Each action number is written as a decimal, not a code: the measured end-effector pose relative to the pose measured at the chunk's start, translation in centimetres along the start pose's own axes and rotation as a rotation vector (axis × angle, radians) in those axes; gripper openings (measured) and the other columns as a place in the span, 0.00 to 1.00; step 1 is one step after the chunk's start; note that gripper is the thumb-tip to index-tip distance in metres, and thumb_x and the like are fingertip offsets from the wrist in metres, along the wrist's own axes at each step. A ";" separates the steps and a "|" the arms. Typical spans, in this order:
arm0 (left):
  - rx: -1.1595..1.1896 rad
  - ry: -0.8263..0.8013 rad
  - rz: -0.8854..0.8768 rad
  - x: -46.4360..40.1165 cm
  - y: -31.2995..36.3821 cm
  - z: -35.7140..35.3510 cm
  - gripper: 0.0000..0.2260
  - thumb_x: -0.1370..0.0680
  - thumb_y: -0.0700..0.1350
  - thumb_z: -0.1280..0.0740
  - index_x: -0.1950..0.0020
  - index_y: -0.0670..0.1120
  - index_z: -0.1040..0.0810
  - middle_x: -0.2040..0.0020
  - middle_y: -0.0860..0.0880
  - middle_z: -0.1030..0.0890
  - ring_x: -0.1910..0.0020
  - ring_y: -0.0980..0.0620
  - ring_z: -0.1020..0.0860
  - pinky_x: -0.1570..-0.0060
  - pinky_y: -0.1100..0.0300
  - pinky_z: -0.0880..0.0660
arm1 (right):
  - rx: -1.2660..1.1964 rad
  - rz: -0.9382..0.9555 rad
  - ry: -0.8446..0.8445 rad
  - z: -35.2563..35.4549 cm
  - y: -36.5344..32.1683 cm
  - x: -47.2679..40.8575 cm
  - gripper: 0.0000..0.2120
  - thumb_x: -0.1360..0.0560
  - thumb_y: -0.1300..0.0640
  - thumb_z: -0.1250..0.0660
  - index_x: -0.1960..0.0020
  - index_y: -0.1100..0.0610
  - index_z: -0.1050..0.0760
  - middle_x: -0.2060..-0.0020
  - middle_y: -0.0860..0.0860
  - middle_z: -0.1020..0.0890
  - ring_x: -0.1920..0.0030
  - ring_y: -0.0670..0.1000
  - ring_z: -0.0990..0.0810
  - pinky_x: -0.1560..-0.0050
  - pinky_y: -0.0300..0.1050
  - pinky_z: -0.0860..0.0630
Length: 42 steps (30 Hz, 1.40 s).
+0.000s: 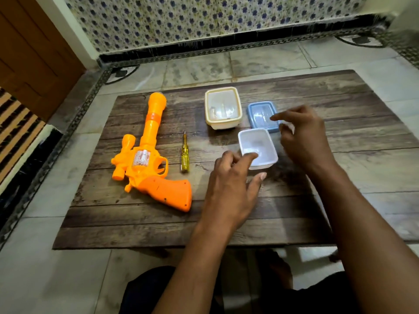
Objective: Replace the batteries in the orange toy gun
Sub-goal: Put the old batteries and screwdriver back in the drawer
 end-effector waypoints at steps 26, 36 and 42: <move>-0.148 0.105 0.064 -0.3 -1.0 1.8 0.16 0.20 0.55 0.31 0.37 0.48 0.21 0.45 0.50 0.27 0.44 0.50 0.25 0.51 0.52 0.21 | 0.258 -0.119 -0.342 -1.8 -1.9 0.2 0.30 0.34 0.38 0.41 0.60 0.64 0.17 0.47 0.64 0.18 0.37 0.65 0.23 0.42 0.56 0.22; -0.151 0.105 0.110 -0.3 -1.2 2.0 0.15 0.21 0.53 0.28 0.38 0.48 0.21 0.45 0.50 0.27 0.45 0.48 0.22 0.50 0.49 0.20 | 0.284 -0.149 -0.198 -1.7 -2.3 0.9 0.26 0.32 0.47 0.28 0.38 0.58 0.26 0.46 0.61 0.19 0.43 0.66 0.22 0.45 0.59 0.22; -0.145 0.109 0.116 -0.3 -1.2 2.2 0.22 0.21 0.53 0.29 0.29 0.50 0.26 0.40 0.49 0.28 0.41 0.49 0.24 0.47 0.57 0.23 | 0.147 -0.281 -0.043 -0.5 -3.2 0.9 0.28 0.37 0.49 0.25 0.41 0.59 0.26 0.52 0.59 0.18 0.48 0.64 0.20 0.54 0.54 0.20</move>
Point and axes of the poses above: each hand's wrist, its own x-axis away from the middle knuckle, its own z-axis out of the back of the hand, y = z × x, the point moved 3 cm from there along -x, towards the middle knuckle
